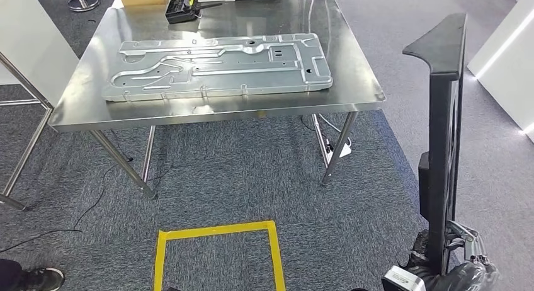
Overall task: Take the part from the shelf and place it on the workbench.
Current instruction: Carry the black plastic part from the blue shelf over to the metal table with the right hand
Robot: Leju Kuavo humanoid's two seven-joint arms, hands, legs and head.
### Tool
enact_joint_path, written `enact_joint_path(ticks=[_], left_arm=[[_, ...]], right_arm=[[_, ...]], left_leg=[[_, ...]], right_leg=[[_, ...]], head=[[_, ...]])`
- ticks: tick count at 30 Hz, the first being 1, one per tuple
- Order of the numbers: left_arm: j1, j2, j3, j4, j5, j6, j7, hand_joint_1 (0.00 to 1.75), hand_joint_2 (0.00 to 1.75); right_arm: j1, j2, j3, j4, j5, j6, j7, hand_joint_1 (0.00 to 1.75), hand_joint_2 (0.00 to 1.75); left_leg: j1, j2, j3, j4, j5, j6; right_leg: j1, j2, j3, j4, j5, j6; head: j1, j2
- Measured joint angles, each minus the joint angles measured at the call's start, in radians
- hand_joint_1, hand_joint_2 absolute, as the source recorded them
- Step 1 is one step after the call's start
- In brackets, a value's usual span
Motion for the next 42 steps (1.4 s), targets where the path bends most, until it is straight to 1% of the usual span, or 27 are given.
enact_joint_path(ticks=[2,3,4,6,7,9,11,12,13,14,16,17,19,20,21,23,26,27,28,29,30,32,34,36,38,40,42], left_arm=[[0.000,-0.002,0.000,0.000,0.000,0.000,0.000,0.00,1.75],[-0.001,-0.002,0.000,0.000,0.000,0.001,0.001,0.00,1.75],[-0.003,-0.002,0.000,0.000,0.000,0.003,0.002,0.00,1.75],[-0.005,-0.002,0.000,0.000,0.000,0.013,0.008,0.00,1.75],[-0.006,-0.002,0.000,0.000,0.000,0.022,0.010,0.00,1.75],[-0.008,-0.002,0.000,0.000,-0.002,0.039,0.015,0.00,1.75],[-0.008,-0.003,0.000,0.000,-0.003,0.052,0.020,0.00,1.75],[-0.007,-0.003,0.000,0.000,-0.003,0.056,0.023,0.00,1.75],[-0.006,-0.003,0.000,0.000,-0.003,0.059,0.026,0.00,1.75],[-0.005,-0.003,0.000,0.000,-0.003,0.061,0.027,0.00,1.75],[-0.006,-0.003,0.000,0.000,-0.005,0.065,0.029,0.00,1.75],[-0.007,-0.003,0.000,0.000,-0.005,0.067,0.029,0.00,1.75],[-0.011,-0.004,0.000,0.000,-0.006,0.069,0.030,0.00,1.75],[-0.012,-0.004,0.000,0.000,-0.006,0.070,0.030,0.00,1.75],[-0.012,-0.005,0.000,0.000,-0.007,0.070,0.030,0.00,1.75],[-0.011,-0.006,0.000,0.000,-0.007,0.070,0.028,0.00,1.75],[-0.013,-0.006,0.000,0.000,-0.007,0.070,0.025,0.00,1.75],[-0.013,-0.006,0.000,0.000,-0.007,0.070,0.024,0.00,1.75],[-0.012,-0.006,0.000,0.000,-0.007,0.070,0.024,0.00,1.75],[-0.012,-0.006,0.000,0.000,-0.007,0.070,0.024,0.00,1.75],[-0.011,-0.007,0.000,0.000,-0.007,0.070,0.024,0.00,1.75],[-0.012,-0.009,0.000,0.000,-0.007,0.070,0.024,0.00,1.75],[-0.013,-0.012,0.000,0.000,-0.008,0.071,0.024,0.00,1.75],[-0.012,-0.012,0.000,0.000,-0.008,0.072,0.024,0.00,1.75],[-0.011,-0.012,0.000,0.000,-0.008,0.072,0.025,0.00,1.75],[-0.013,-0.012,0.000,0.000,-0.008,0.072,0.026,0.00,1.75],[-0.014,-0.012,0.000,0.000,-0.008,0.072,0.026,0.00,1.75]], right_arm=[[0.000,0.000,0.000,-0.004,0.000,0.000,0.000,1.75,1.75],[0.001,0.000,0.000,-0.007,0.000,0.000,0.000,1.75,1.75],[0.003,0.000,0.000,-0.010,0.002,0.000,0.001,1.75,1.75],[0.005,0.001,0.000,-0.019,0.004,0.000,0.001,1.75,1.75],[0.004,0.001,0.000,-0.022,0.005,0.000,0.001,1.75,1.75],[0.003,0.002,0.000,-0.026,0.009,0.000,0.001,1.75,1.75],[0.003,0.002,0.000,-0.028,0.013,0.000,0.001,1.75,1.75],[0.003,0.002,0.000,-0.028,0.014,0.000,0.001,1.75,1.75],[0.003,0.002,0.000,-0.028,0.015,0.000,0.001,1.75,1.75],[0.003,0.002,0.000,-0.028,0.016,0.000,0.001,1.75,1.75],[0.003,0.002,0.001,-0.028,0.017,0.000,0.001,1.75,1.75],[0.003,0.002,0.001,-0.028,0.018,0.000,0.001,1.75,1.75],[0.003,0.001,0.001,-0.028,0.018,0.000,0.001,1.75,1.75],[0.003,0.001,0.001,-0.029,0.019,0.000,0.001,1.75,1.75],[0.003,0.001,0.001,-0.030,0.019,0.000,0.000,1.75,1.75],[0.002,0.001,0.002,-0.032,0.019,0.000,0.000,1.75,1.75],[0.003,0.001,0.002,-0.033,0.019,0.000,0.000,1.75,1.75],[0.003,0.001,0.002,-0.033,0.018,0.000,0.000,1.75,1.75],[0.003,0.001,0.002,-0.033,0.018,0.000,0.000,1.75,1.75],[0.003,0.001,0.002,-0.033,0.018,0.000,0.000,1.75,1.75],[0.003,0.001,0.002,-0.033,0.017,0.000,0.000,1.75,1.75],[0.003,0.001,0.002,-0.033,0.017,0.000,0.001,1.75,1.75],[0.003,0.001,0.002,-0.033,0.018,0.000,0.001,1.75,1.75],[0.003,0.001,0.002,-0.034,0.018,0.000,0.001,1.75,1.75],[0.002,0.001,0.002,-0.034,0.018,0.000,0.001,1.75,1.75],[0.003,0.001,0.002,-0.034,0.018,0.000,0.001,1.75,1.75],[0.003,0.001,0.002,-0.033,0.019,0.000,0.001,1.75,1.75]], left_leg=[[0.003,0.001,0.027,0.005,-0.031,-0.015],[0.002,0.002,0.034,0.005,-0.043,-0.024],[0.002,0.002,0.041,0.006,-0.049,-0.032],[0.004,0.003,0.044,0.015,-0.046,-0.044],[0.006,0.003,0.035,0.042,-0.041,-0.048],[0.008,0.003,-0.025,0.147,-0.059,-0.054],[0.008,0.003,-0.109,0.262,-0.116,-0.059],[0.008,0.003,-0.141,0.290,-0.139,-0.061],[0.008,0.003,-0.160,0.289,-0.140,-0.060],[0.008,0.005,-0.164,0.254,-0.108,-0.058],[0.005,0.020,-0.145,0.141,-0.003,-0.049],[0.000,0.031,-0.139,0.098,0.023,-0.044],[-0.009,0.045,-0.140,0.071,0.031,-0.034],[-0.011,0.042,-0.142,0.070,0.030,-0.028],[-0.008,0.035,-0.138,0.065,0.048,-0.022],[-0.003,0.022,-0.130,0.055,0.067,-0.010],[-0.006,0.002,-0.131,0.050,0.075,0.001],[-0.008,-0.006,-0.132,0.051,0.074,0.002],[-0.010,-0.015,-0.131,0.051,0.074,0.003],[-0.012,-0.025,-0.130,0.051,0.073,0.003],[-0.014,-0.035,-0.127,0.051,0.072,0.003],[-0.016,-0.054,-0.126,0.053,0.071,0.000],[-0.015,-0.069,-0.132,0.054,0.070,-0.008],[-0.013,-0.079,-0.136,0.052,0.071,-0.019],[-0.014,-0.057,-0.146,0.077,0.052,-0.029],[-0.010,-0.023,-0.191,0.174,-0.004,-0.040],[-0.002,-0.013,-0.256,0.298,-0.057,-0.051]], right_leg=[[-0.002,-0.013,0.007,-0.099,0.121,-0.002],[0.000,-0.016,0.008,-0.123,0.160,-0.009],[0.003,-0.017,0.008,-0.131,0.174,-0.020],[0.003,-0.010,0.017,-0.132,0.164,-0.041],[0.001,-0.008,0.025,-0.137,0.159,-0.049],[0.000,-0.007,0.044,-0.145,0.148,-0.062],[0.002,-0.007,0.061,-0.148,0.133,-0.068],[0.004,-0.007,0.070,-0.148,0.125,-0.069],[0.005,-0.007,0.080,-0.148,0.117,-0.070],[0.007,-0.009,0.092,-0.148,0.109,-0.069],[0.009,-0.015,0.115,-0.148,0.095,-0.066],[0.010,-0.019,0.123,-0.147,0.089,-0.062],[0.013,-0.028,0.131,-0.146,0.078,-0.048],[0.015,-0.033,0.135,-0.147,0.073,-0.041],[0.015,-0.038,0.139,-0.145,0.068,-0.033],[0.013,-0.032,0.134,-0.112,0.038,-0.024],[0.013,-0.013,0.058,0.055,-0.055,-0.021],[0.013,-0.011,0.033,0.102,-0.069,-0.021],[0.014,-0.010,0.021,0.118,-0.063,-0.022],[0.015,-0.007,0.028,0.096,-0.037,-0.026],[0.017,-0.001,0.051,0.040,0.002,-0.031],[0.021,0.034,0.104,-0.091,0.064,-0.046],[0.026,0.055,0.125,-0.151,0.082,-0.056],[0.025,0.042,0.129,-0.160,0.084,-0.061],[0.018,0.024,0.138,-0.174,0.090,-0.069],[0.015,0.002,0.144,-0.182,0.091,-0.076],[0.014,-0.020,0.145,-0.182,0.089,-0.078]], head=[[0.001,0.000],[0.001,0.000],[0.000,0.000],[-0.002,0.000],[-0.003,0.000],[-0.006,0.000],[-0.007,0.000],[-0.007,0.000],[-0.007,0.000],[-0.007,0.000],[-0.006,0.000],[-0.007,0.000],[-0.008,0.000],[-0.009,0.000],[-0.010,0.000],[-0.010,0.000],[-0.009,0.000],[-0.009,0.000],[-0.009,0.000],[-0.009,0.000],[-0.009,0.000],[-0.009,0.000],[-0.010,0.000],[-0.009,0.000],[-0.012,0.000],[-0.017,0.000],[-0.018,0.000]])
